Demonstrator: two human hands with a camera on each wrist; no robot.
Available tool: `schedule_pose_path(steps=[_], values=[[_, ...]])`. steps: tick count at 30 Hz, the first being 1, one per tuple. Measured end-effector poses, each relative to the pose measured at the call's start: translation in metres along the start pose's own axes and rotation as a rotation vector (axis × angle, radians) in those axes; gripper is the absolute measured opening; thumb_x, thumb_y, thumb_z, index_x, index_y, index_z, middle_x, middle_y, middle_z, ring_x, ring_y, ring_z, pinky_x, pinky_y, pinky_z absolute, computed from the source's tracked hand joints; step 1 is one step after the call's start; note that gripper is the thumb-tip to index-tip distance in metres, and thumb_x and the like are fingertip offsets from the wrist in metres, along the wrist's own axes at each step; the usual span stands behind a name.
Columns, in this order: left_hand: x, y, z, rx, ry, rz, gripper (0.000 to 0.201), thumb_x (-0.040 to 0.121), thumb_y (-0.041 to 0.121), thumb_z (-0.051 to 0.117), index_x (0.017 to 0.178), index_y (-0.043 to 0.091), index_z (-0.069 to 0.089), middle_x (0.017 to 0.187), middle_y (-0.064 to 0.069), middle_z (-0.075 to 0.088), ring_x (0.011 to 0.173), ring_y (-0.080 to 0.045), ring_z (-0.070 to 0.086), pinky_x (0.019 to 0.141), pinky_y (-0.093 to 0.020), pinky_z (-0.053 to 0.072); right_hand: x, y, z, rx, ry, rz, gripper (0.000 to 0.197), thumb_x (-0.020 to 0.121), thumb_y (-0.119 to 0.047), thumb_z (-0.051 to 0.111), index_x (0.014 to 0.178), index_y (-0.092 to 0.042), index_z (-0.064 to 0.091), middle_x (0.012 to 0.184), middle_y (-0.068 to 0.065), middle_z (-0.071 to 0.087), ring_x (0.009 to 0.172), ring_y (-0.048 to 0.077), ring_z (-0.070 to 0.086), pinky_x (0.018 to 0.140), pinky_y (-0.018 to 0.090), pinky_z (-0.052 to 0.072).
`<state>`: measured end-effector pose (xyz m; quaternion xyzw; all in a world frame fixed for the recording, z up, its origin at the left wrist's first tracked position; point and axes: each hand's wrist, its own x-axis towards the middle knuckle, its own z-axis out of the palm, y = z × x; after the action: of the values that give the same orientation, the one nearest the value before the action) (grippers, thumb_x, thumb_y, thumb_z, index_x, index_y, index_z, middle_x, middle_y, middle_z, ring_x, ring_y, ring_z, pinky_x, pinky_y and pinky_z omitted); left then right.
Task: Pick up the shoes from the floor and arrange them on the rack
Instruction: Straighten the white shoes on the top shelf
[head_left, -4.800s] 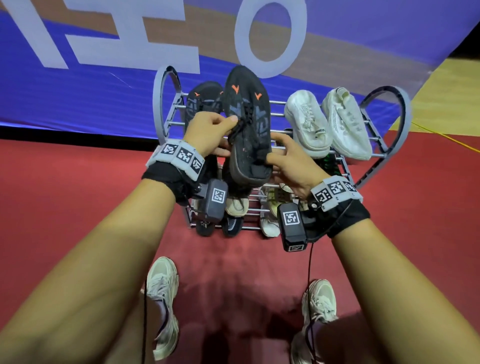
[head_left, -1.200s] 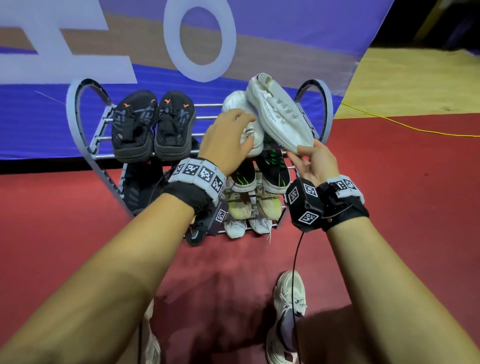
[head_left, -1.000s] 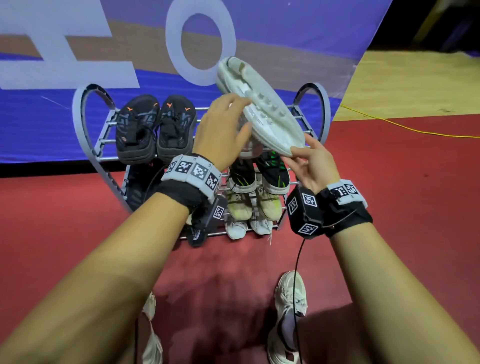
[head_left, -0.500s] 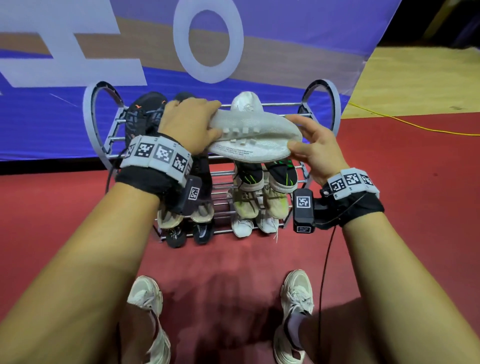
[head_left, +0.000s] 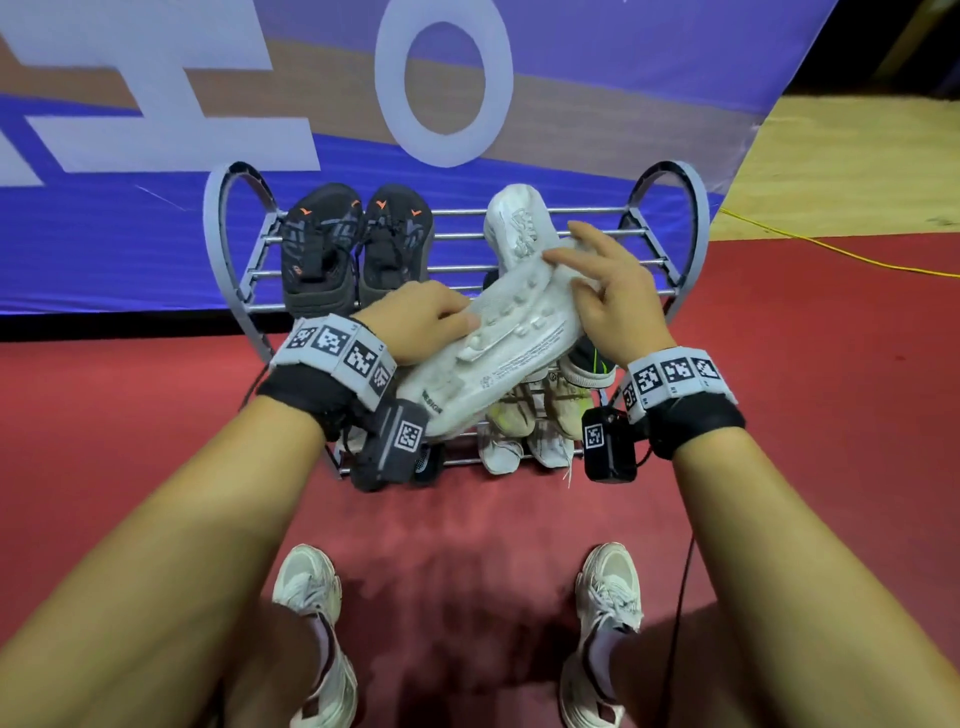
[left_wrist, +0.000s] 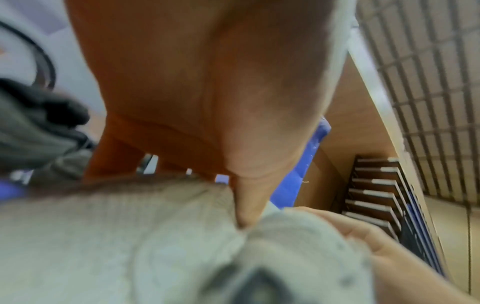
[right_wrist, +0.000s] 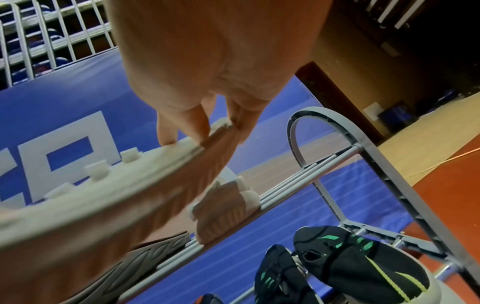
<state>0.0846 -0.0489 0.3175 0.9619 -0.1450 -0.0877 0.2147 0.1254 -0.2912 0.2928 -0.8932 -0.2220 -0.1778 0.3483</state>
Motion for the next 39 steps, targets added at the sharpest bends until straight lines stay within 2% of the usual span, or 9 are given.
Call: schedule_pose_path(steps=[6, 10, 12, 20, 23, 27, 30, 34, 39], values=[[0.005, 0.009, 0.005, -0.226, 0.258, -0.066, 0.049, 0.099, 0.029, 0.048, 0.054, 0.014, 0.034, 0.052, -0.003, 0.035, 0.052, -0.017, 0.032, 0.055, -0.031, 0.027, -0.004, -0.011, 0.004, 0.102, 0.089, 0.032, 0.055, 0.094, -0.024, 0.056, 0.146, -0.022, 0.038, 0.158, 0.001, 0.021, 0.145, 0.016, 0.022, 0.114, 0.030, 0.025], [0.016, 0.015, 0.008, -0.306, 0.466, -0.209, 0.052, 0.096, 0.027, 0.050, 0.050, 0.013, 0.031, 0.051, -0.007, 0.034, 0.056, -0.023, 0.037, 0.057, -0.031, 0.032, -0.012, -0.025, -0.002, 0.338, -0.052, 0.200, 0.055, 0.094, -0.030, 0.059, 0.145, -0.025, 0.038, 0.137, -0.006, 0.046, 0.112, 0.011, 0.056, 0.090, 0.017, 0.050], [0.023, 0.019, 0.008, -0.300, 0.539, -0.250, 0.051, 0.095, 0.027, 0.049, 0.049, 0.012, 0.034, 0.051, -0.009, 0.040, 0.057, -0.027, 0.043, 0.057, -0.033, 0.035, -0.017, -0.031, -0.002, 0.466, -0.142, 0.266, 0.051, 0.095, -0.031, 0.059, 0.142, -0.027, 0.042, 0.125, -0.007, 0.054, 0.097, 0.009, 0.064, 0.086, 0.023, 0.055], [0.051, 0.040, 0.012, -0.297, 0.563, -0.124, 0.051, 0.100, 0.034, 0.040, 0.053, 0.016, 0.036, 0.061, -0.011, 0.049, 0.068, -0.031, 0.049, 0.066, -0.037, 0.037, -0.016, -0.022, -0.008, 0.774, -0.067, 0.433, 0.056, 0.086, -0.007, 0.068, 0.137, -0.017, 0.048, 0.118, 0.005, 0.065, 0.090, 0.019, 0.071, 0.062, 0.033, 0.057], [0.058, 0.048, 0.011, -0.297, 0.577, -0.010, 0.043, 0.100, 0.039, 0.035, 0.062, 0.021, 0.042, 0.068, -0.007, 0.054, 0.077, -0.035, 0.056, 0.072, -0.040, 0.041, -0.011, -0.015, -0.016, 0.832, 0.050, 0.496, 0.044, 0.090, 0.000, 0.059, 0.132, -0.013, 0.051, 0.115, 0.003, 0.067, 0.087, 0.012, 0.069, 0.057, 0.027, 0.056], [0.065, 0.046, 0.018, -0.181, 0.587, 0.013, 0.033, 0.097, 0.043, 0.043, 0.105, 0.018, 0.063, 0.092, -0.002, 0.064, 0.087, -0.024, 0.060, 0.082, -0.041, 0.049, 0.000, 0.009, -0.024, 0.735, 0.150, 0.540, 0.037, 0.084, -0.004, 0.060, 0.117, -0.022, 0.060, 0.117, 0.007, 0.068, 0.105, 0.025, 0.067, 0.088, 0.050, 0.056], [0.072, 0.040, 0.028, -0.114, 0.499, -0.028, 0.049, 0.092, 0.048, 0.053, 0.132, 0.021, 0.052, 0.120, -0.007, 0.059, 0.109, -0.025, 0.057, 0.090, -0.040, 0.046, 0.007, 0.026, -0.024, 0.650, 0.177, 0.617, 0.031, 0.085, -0.003, 0.059, 0.100, -0.031, 0.059, 0.112, 0.008, 0.070, 0.102, 0.027, 0.067, 0.091, 0.055, 0.053], [0.083, 0.036, 0.041, -0.136, 0.403, -0.052, 0.067, 0.082, 0.053, 0.064, 0.140, 0.027, 0.043, 0.135, -0.008, 0.047, 0.121, -0.029, 0.048, 0.098, -0.045, 0.044, 0.016, 0.042, -0.021, 0.602, 0.187, 0.673, 0.026, 0.090, -0.004, 0.054, 0.109, -0.022, 0.058, 0.089, -0.002, 0.069, 0.085, 0.020, 0.067, 0.086, 0.046, 0.056], [0.095, 0.032, 0.054, -0.172, 0.312, -0.096, 0.085, 0.074, 0.056, 0.072, 0.146, 0.031, 0.034, 0.136, -0.010, 0.042, 0.122, -0.032, 0.048, 0.100, -0.045, 0.044, 0.021, 0.057, -0.014, 0.441, 0.177, 0.686, 0.022, 0.086, -0.017, 0.050, 0.101, -0.026, 0.063, 0.092, 0.002, 0.070, 0.094, 0.028, 0.068, 0.089, 0.050, 0.054]])
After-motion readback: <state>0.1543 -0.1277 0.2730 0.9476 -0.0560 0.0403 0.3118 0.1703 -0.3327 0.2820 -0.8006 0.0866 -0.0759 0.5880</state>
